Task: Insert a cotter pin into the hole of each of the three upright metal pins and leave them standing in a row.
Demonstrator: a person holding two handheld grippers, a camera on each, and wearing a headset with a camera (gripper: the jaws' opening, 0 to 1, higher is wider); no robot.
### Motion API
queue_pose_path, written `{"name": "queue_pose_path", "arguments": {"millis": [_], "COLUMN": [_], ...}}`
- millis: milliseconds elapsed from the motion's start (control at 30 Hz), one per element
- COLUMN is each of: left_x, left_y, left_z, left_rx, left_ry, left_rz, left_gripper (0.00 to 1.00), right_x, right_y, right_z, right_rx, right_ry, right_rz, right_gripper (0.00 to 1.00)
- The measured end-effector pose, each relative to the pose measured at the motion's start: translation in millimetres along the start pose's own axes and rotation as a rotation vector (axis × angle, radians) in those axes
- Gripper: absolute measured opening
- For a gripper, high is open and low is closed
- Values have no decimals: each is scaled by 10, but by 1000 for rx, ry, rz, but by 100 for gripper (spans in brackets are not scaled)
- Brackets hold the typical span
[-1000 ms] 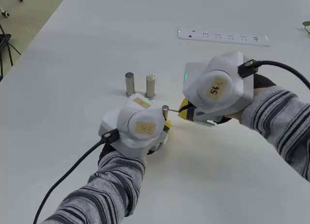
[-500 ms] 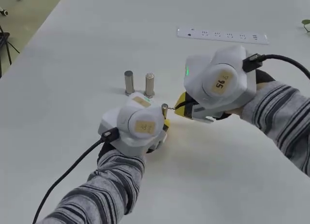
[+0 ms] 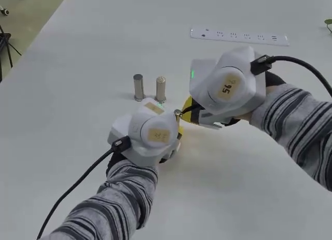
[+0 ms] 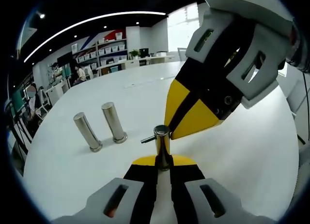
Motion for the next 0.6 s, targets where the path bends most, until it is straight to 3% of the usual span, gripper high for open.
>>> {"name": "queue_pose_path", "arguments": {"millis": [200,600], "left_x": [-1,-1], "left_y": [-3,-8], "left_z": [4,5], "left_rx": [5,9], "left_ry": [6,10], "left_rz": [0,-1], "left_gripper": [5,5], "right_x": [-4,-28], "right_y": [59,107], "right_z": [3,-20], "right_rx": [-2,-1], "right_ry": [-49,-50], "right_rz": [26,24], "right_gripper": [1,0]}}
Point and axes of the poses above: the centre of the closed fingertips' face, and the gripper's own axes: y roughly backward along the fingers, z roughly to its right, x roughly out of its top, the point moved 5 cm from there along y, roughly backward along the fingers, and after that the axes turned 12 degrees about y, right-handed, at the moved point
